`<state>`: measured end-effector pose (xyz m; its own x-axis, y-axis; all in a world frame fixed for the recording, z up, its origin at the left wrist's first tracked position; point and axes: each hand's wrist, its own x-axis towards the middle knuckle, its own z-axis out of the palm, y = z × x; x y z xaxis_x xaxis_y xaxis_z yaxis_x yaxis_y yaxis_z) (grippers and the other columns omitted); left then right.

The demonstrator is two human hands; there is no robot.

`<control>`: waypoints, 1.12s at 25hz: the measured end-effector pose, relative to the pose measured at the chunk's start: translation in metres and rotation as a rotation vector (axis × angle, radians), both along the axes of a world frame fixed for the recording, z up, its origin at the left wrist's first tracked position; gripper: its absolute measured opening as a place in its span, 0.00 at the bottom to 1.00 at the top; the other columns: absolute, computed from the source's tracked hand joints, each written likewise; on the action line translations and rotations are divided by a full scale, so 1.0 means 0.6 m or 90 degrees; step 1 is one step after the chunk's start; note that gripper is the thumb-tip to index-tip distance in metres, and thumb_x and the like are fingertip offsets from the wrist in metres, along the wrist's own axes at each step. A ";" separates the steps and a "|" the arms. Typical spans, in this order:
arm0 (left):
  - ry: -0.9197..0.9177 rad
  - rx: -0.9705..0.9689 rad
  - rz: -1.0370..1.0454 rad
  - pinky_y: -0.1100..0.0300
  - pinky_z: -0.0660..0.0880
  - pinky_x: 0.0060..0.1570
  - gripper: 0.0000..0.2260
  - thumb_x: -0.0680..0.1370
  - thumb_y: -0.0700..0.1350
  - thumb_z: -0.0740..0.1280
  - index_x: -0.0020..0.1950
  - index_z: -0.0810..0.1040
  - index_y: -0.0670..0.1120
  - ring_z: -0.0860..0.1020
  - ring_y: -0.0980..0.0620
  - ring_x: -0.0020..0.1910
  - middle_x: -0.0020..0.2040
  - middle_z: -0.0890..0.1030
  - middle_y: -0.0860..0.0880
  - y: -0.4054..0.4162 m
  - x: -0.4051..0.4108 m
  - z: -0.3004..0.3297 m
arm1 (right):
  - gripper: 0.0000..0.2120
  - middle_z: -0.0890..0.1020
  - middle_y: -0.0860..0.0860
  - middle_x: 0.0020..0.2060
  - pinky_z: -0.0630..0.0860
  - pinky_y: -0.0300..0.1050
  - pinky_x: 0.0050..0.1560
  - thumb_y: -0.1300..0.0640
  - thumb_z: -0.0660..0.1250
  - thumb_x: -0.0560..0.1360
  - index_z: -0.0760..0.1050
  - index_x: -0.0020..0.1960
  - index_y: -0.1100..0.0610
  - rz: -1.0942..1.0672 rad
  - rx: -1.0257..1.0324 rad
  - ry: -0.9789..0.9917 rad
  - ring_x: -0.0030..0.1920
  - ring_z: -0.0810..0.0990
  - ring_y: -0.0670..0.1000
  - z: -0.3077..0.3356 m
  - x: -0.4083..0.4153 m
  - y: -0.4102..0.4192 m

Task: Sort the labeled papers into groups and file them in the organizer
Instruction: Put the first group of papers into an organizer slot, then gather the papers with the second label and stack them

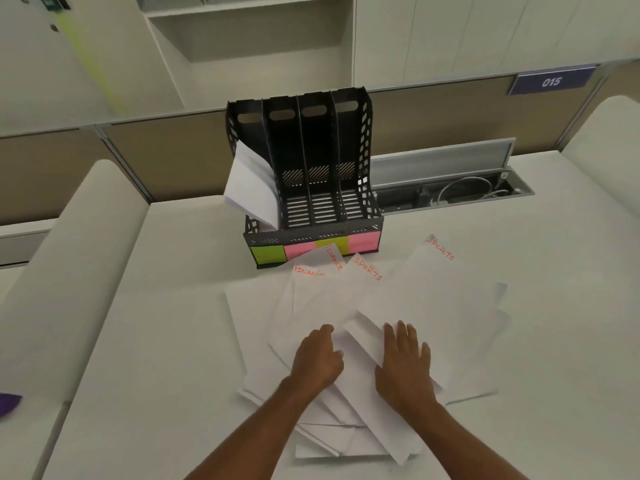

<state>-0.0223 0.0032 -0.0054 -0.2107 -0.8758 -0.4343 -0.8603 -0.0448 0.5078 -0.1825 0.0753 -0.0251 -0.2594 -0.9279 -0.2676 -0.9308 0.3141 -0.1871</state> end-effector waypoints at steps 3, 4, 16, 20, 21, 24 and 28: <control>0.012 0.033 0.027 0.55 0.72 0.65 0.25 0.78 0.48 0.68 0.74 0.67 0.47 0.76 0.45 0.66 0.68 0.77 0.44 0.010 -0.007 0.000 | 0.32 0.54 0.59 0.80 0.56 0.59 0.76 0.60 0.55 0.79 0.48 0.81 0.59 -0.015 -0.017 -0.008 0.80 0.51 0.59 0.008 -0.017 -0.011; 0.029 0.035 0.047 0.56 0.73 0.64 0.23 0.77 0.47 0.68 0.72 0.69 0.47 0.77 0.45 0.65 0.66 0.78 0.44 0.014 -0.010 -0.002 | 0.31 0.57 0.59 0.79 0.60 0.56 0.75 0.61 0.54 0.79 0.50 0.80 0.60 -0.005 -0.027 -0.009 0.79 0.55 0.59 0.012 -0.021 -0.013; 0.374 0.008 0.695 0.46 0.80 0.55 0.09 0.78 0.35 0.65 0.54 0.79 0.46 0.81 0.43 0.50 0.53 0.84 0.43 0.124 0.043 -0.029 | 0.33 0.58 0.60 0.79 0.54 0.55 0.76 0.64 0.52 0.75 0.52 0.80 0.60 0.351 -0.046 -0.124 0.79 0.56 0.58 0.027 0.055 0.073; 0.477 0.103 0.689 0.44 0.82 0.51 0.11 0.77 0.36 0.68 0.59 0.78 0.42 0.83 0.39 0.50 0.52 0.84 0.41 0.135 0.056 -0.026 | 0.37 0.55 0.56 0.80 0.46 0.51 0.77 0.65 0.51 0.73 0.49 0.81 0.57 0.420 -0.034 -0.165 0.80 0.52 0.54 0.031 0.045 0.089; 0.515 0.135 0.669 0.42 0.82 0.53 0.12 0.77 0.38 0.69 0.61 0.78 0.42 0.83 0.39 0.52 0.53 0.84 0.40 0.128 0.063 -0.020 | 0.37 0.55 0.55 0.80 0.43 0.50 0.77 0.65 0.52 0.72 0.50 0.81 0.56 0.430 -0.043 -0.173 0.80 0.52 0.54 0.032 0.040 0.094; 0.517 0.149 0.556 0.40 0.78 0.61 0.15 0.80 0.49 0.68 0.66 0.74 0.51 0.81 0.42 0.58 0.59 0.82 0.46 0.097 0.086 -0.002 | 0.39 0.53 0.52 0.81 0.34 0.49 0.74 0.68 0.51 0.72 0.49 0.81 0.53 0.440 -0.076 -0.178 0.81 0.48 0.53 0.033 0.025 0.103; 0.483 0.139 0.490 0.46 0.80 0.57 0.12 0.82 0.56 0.61 0.60 0.78 0.52 0.82 0.44 0.55 0.58 0.83 0.45 0.048 0.089 0.022 | 0.41 0.44 0.52 0.81 0.37 0.51 0.75 0.71 0.54 0.74 0.43 0.81 0.49 0.451 -0.076 -0.159 0.80 0.40 0.54 0.040 0.019 0.094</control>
